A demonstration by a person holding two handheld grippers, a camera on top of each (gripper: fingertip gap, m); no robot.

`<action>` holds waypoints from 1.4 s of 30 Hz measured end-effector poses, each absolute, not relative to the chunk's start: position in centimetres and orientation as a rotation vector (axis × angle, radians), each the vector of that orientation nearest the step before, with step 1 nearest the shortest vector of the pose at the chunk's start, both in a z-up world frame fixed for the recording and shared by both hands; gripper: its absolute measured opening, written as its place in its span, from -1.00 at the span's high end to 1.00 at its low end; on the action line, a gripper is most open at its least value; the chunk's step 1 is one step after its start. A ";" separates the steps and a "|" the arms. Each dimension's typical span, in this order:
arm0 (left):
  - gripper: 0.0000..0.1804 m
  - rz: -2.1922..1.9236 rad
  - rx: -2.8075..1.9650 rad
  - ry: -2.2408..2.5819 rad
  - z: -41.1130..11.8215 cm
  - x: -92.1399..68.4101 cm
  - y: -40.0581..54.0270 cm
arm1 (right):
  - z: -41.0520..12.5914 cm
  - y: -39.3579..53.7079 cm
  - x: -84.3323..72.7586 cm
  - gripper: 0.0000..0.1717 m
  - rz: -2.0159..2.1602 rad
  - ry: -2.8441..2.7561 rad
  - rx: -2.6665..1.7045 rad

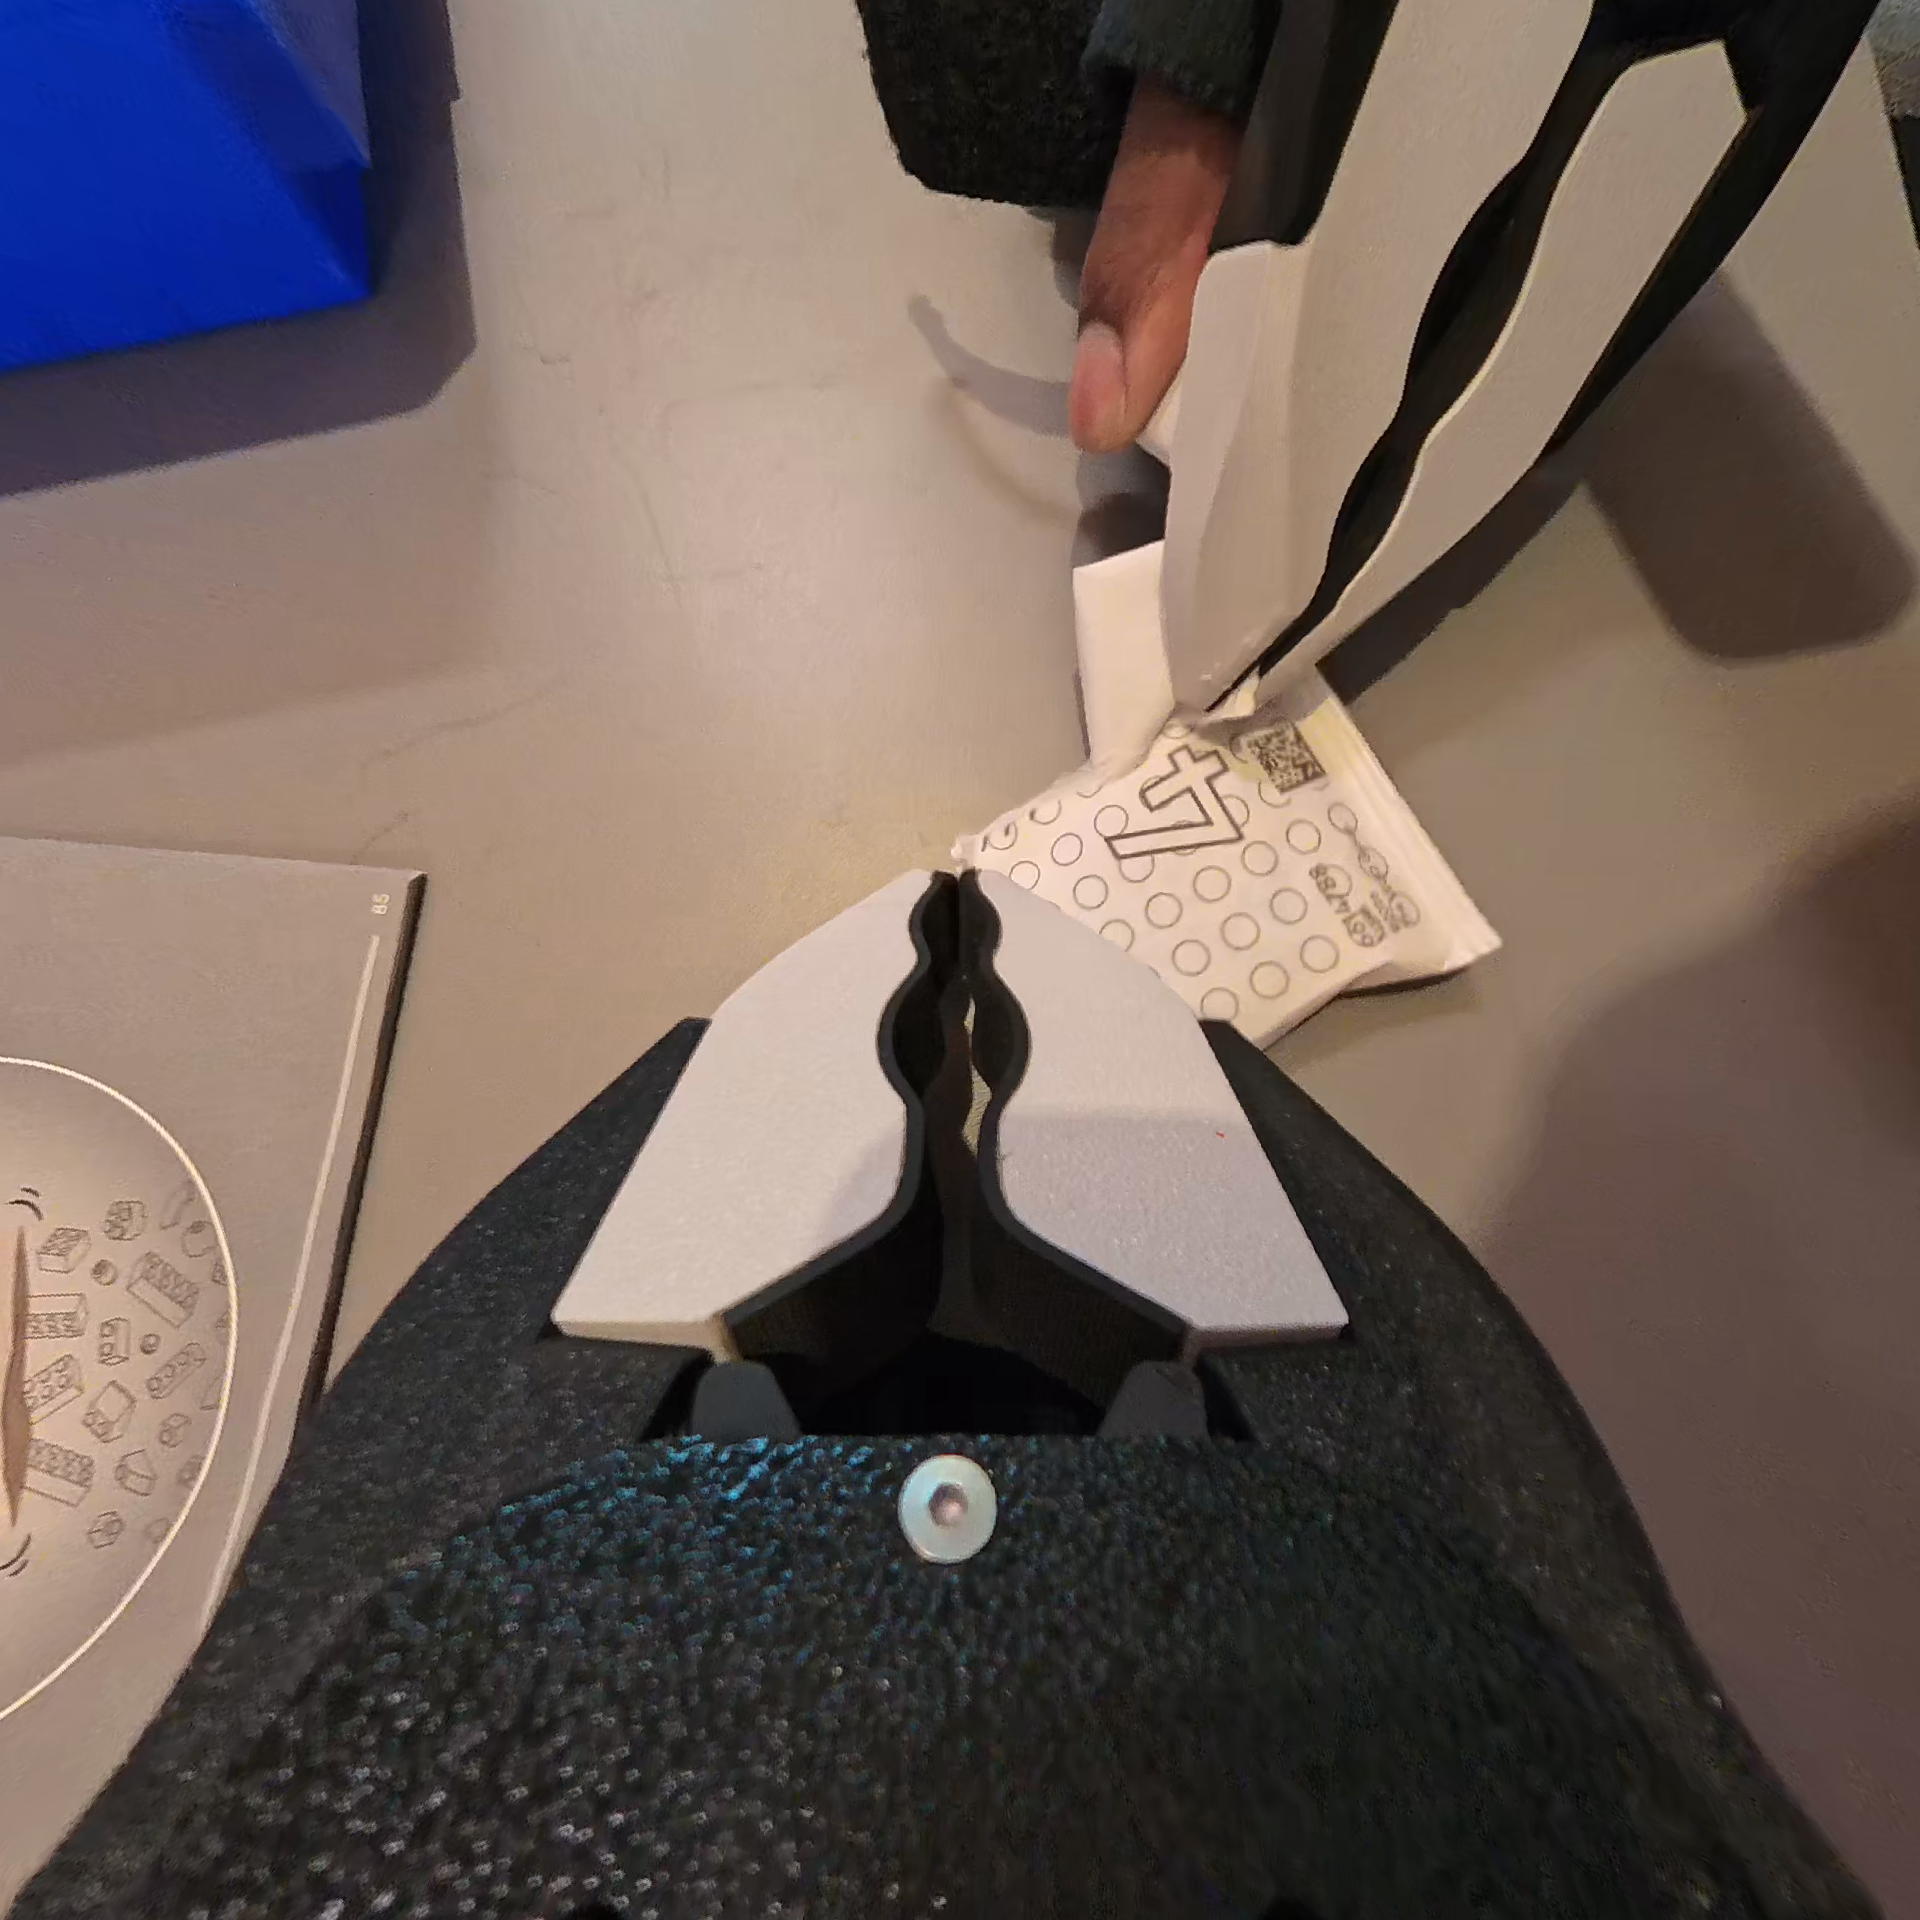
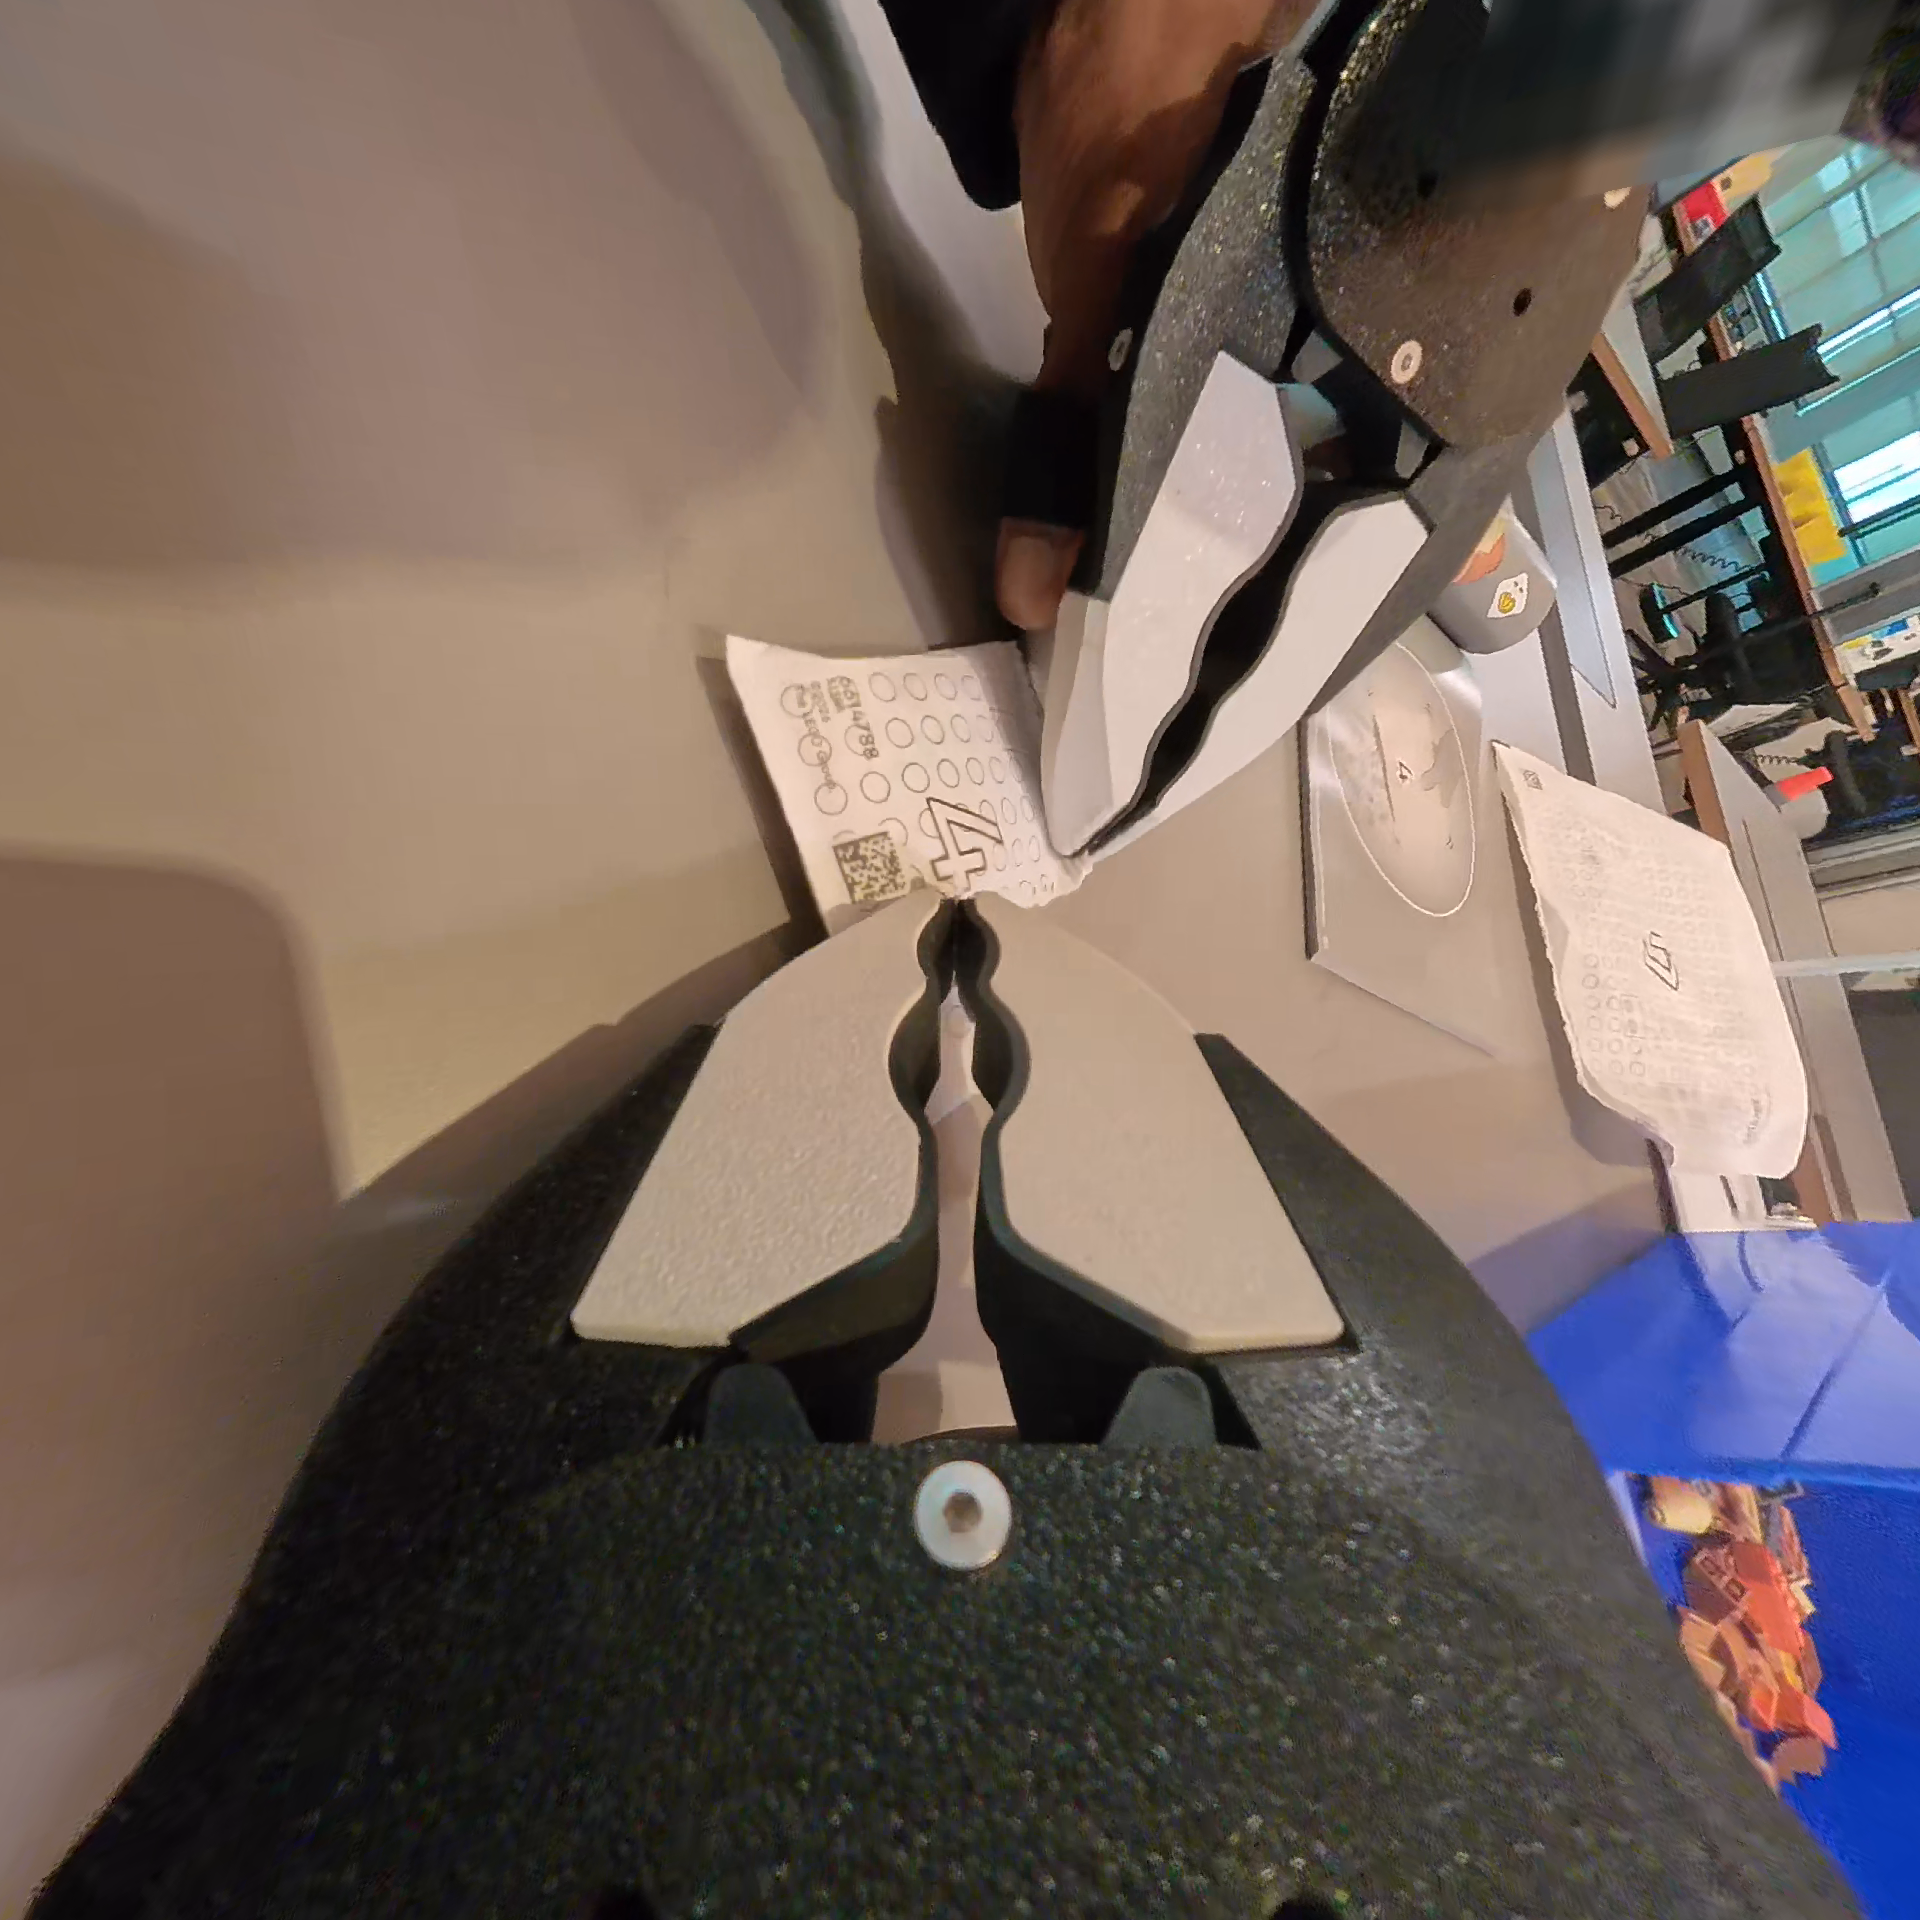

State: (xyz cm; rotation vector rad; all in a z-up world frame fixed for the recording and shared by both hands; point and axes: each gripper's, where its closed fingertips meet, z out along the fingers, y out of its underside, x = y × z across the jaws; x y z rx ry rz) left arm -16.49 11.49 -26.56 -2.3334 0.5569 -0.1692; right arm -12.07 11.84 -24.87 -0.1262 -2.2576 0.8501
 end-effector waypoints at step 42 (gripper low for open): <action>0.99 -0.146 -2.306 0.419 -25.9 -14.1 12.0 | -25.2 12.0 -12.2 1.00 0.818 -2.318 -0.355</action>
